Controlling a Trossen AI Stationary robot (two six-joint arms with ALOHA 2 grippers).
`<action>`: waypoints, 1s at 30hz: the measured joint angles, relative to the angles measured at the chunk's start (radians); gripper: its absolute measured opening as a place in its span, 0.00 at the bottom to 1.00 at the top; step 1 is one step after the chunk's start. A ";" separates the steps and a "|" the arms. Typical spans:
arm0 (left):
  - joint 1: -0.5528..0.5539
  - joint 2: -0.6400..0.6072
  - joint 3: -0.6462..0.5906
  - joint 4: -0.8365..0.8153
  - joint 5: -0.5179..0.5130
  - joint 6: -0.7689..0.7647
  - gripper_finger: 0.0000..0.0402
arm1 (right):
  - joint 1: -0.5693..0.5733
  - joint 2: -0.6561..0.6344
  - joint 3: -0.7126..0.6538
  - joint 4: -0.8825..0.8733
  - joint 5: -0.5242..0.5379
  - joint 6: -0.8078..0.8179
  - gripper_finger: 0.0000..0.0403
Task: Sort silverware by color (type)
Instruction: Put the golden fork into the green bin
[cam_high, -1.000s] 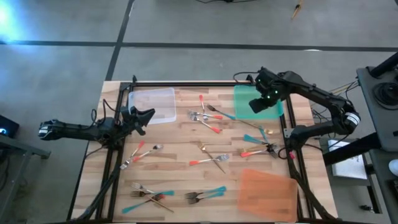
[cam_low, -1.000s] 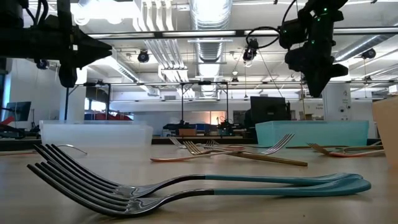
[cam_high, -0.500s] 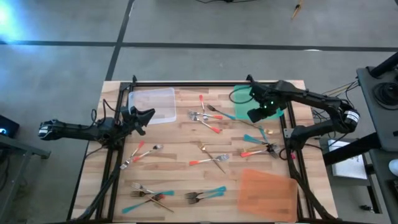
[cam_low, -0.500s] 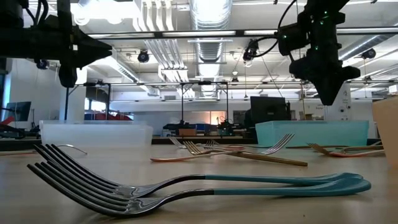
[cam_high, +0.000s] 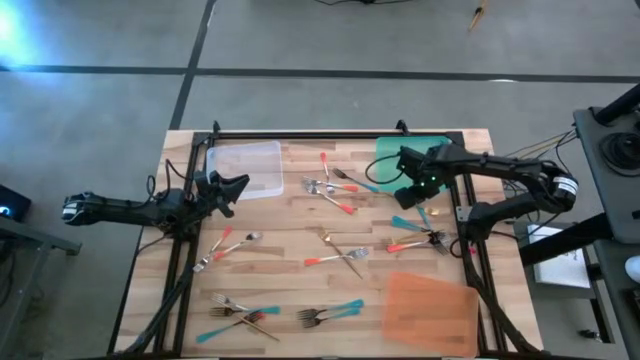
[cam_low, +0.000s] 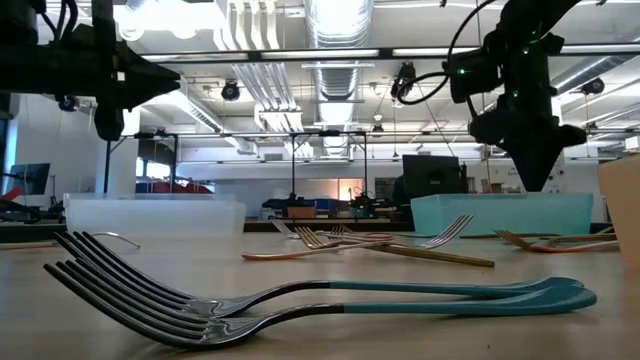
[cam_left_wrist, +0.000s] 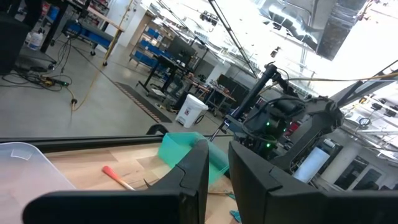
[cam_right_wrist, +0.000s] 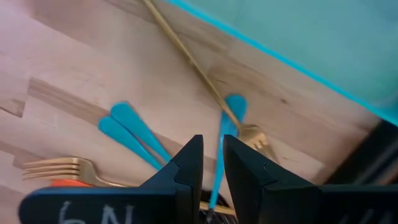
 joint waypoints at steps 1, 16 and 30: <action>0.000 0.000 0.000 0.000 0.000 0.000 0.11 | 0.000 0.000 -0.011 0.012 -0.005 0.000 0.13; 0.000 0.000 0.000 0.000 0.000 0.000 0.11 | -0.001 0.000 -0.052 0.099 -0.033 0.021 0.24; 0.000 0.000 0.000 0.000 0.000 0.000 0.11 | 0.031 0.102 -0.089 0.163 0.004 -0.263 0.26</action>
